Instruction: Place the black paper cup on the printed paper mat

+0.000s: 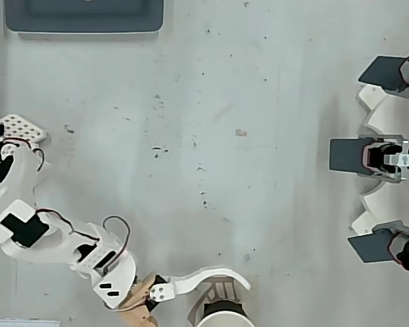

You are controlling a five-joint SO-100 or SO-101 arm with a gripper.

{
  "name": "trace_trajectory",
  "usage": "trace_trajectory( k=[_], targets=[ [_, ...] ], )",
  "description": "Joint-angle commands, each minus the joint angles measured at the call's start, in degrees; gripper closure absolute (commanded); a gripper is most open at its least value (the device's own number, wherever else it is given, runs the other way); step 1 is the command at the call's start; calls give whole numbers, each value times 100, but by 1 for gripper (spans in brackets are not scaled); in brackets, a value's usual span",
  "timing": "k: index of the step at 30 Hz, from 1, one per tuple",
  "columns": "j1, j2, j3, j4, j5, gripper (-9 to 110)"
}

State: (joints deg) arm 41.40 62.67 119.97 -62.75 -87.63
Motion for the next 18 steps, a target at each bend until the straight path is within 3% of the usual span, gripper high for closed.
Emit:
trace_trajectory(
  k=[1,14,18],
  targets=[
    [62,800,237,-123,53,45],
    [-272,3094,2180,-97,202,48],
    [-466,3612,2769,-264,299,56]
  ],
)
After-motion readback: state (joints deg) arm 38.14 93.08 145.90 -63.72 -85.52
